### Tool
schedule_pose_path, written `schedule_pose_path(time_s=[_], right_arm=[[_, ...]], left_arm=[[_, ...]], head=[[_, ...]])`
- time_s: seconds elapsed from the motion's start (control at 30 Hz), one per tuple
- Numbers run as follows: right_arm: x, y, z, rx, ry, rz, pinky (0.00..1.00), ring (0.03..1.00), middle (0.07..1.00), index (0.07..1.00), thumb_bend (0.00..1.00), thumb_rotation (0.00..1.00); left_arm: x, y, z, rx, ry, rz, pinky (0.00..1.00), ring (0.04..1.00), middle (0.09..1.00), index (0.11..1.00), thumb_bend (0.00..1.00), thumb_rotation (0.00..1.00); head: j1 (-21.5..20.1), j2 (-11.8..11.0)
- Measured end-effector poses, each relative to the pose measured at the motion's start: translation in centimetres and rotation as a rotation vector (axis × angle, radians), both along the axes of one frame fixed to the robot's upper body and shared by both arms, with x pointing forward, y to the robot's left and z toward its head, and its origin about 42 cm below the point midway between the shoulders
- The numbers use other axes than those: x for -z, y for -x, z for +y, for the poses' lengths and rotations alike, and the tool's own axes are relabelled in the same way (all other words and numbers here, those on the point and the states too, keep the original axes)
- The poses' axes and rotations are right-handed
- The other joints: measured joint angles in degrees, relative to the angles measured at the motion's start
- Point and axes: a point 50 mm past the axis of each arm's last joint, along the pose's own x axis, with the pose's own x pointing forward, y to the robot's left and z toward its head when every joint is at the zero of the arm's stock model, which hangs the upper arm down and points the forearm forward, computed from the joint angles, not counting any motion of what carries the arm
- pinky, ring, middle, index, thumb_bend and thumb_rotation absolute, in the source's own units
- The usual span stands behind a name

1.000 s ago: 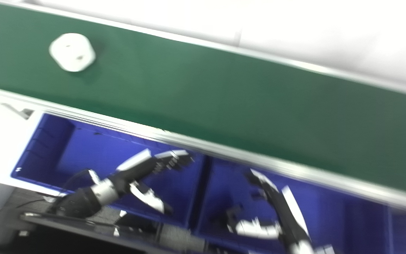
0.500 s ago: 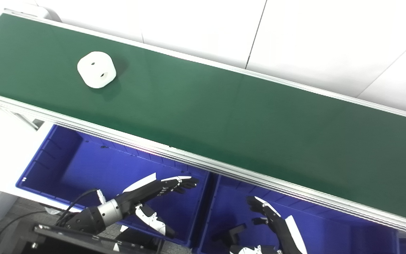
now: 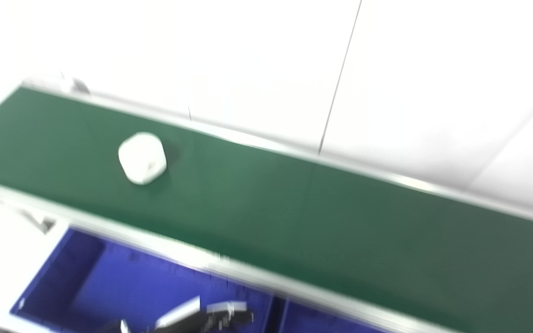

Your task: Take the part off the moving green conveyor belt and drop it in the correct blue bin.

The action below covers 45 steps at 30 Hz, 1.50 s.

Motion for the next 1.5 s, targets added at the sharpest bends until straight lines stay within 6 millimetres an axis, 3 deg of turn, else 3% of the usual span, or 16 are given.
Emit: schedule_pose_path(time_s=[0.33,0.5,0.63,0.77,0.93,1.0,1.13,1.23,1.37,1.5], right_arm=[[0.5,-0.3,0.5,0.008,-0.012,0.001,0.58,0.749,0.784,0.790,0.95,0.24],[0.5,-0.3,0.6,0.010,-0.016,0.001,0.58,0.730,0.776,0.784,0.95,0.20],[0.5,-0.4,0.8,0.009,-0.023,-0.006,0.57,0.726,0.772,0.781,0.95,0.19],[0.4,-0.8,1.2,0.012,-0.031,-0.024,0.60,0.738,0.757,0.772,0.95,0.19],[0.4,-1.0,1.7,0.011,-0.030,-0.034,0.59,0.735,0.757,0.772,0.96,0.20],[0.4,-1.0,1.8,0.013,-0.031,-0.036,0.60,0.746,0.756,0.771,0.96,0.19],[0.4,-1.1,2.0,0.010,-0.036,-0.038,0.64,0.768,0.764,0.773,0.95,0.21],[0.4,-1.3,2.2,0.003,-0.033,-0.044,0.64,0.765,0.764,0.775,0.95,0.22],[0.3,-1.5,2.4,0.002,-0.035,-0.056,0.62,0.756,0.775,0.780,0.95,0.20],[0.2,-1.6,2.4,-0.002,-0.050,-0.068,0.65,0.764,0.776,0.791,0.96,0.18]], left_arm=[[-0.5,-0.1,-0.2,-0.025,0.051,-0.023,0.76,0.822,0.837,0.821,0.94,0.24],[-3.5,-0.1,-0.6,-0.050,0.139,-0.106,0.71,0.798,0.833,0.809,0.95,0.21],[-8.0,-0.7,-0.6,-0.055,0.243,-0.235,0.68,0.772,0.827,0.802,0.94,0.20],[-11.9,-2.5,0.1,-0.072,0.328,-0.341,0.68,0.780,0.843,0.825,0.96,0.14],[-16.3,-5.2,1.3,-0.095,0.362,-0.427,0.74,0.831,0.881,0.861,0.98,0.15],[-17.2,-6.0,1.7,-0.116,0.344,-0.424,0.78,0.855,0.901,0.876,0.96,0.15],[-18.1,-8.0,2.2,-0.200,0.246,-0.495,0.82,0.865,0.897,0.903,0.93,0.34],[-18.8,-9.8,2.1,-0.299,0.158,-0.566,0.85,0.886,0.913,0.919,0.91,0.38],[-19.3,-11.8,2.0,-0.358,0.024,-0.576,0.96,0.957,0.964,0.943,0.85,0.34],[-19.0,-14.3,2.0,-0.452,-0.078,-0.557,0.87,0.937,0.964,0.936,0.82,0.30]], head=[[-0.2,-1.4],[-0.3,-0.6],[-0.7,-0.3],[-1.2,-0.1],[-1.8,0.5],[-2.3,1.0],[-2.7,1.8],[-2.8,2.4],[-2.9,3.3],[-2.6,4.8]])
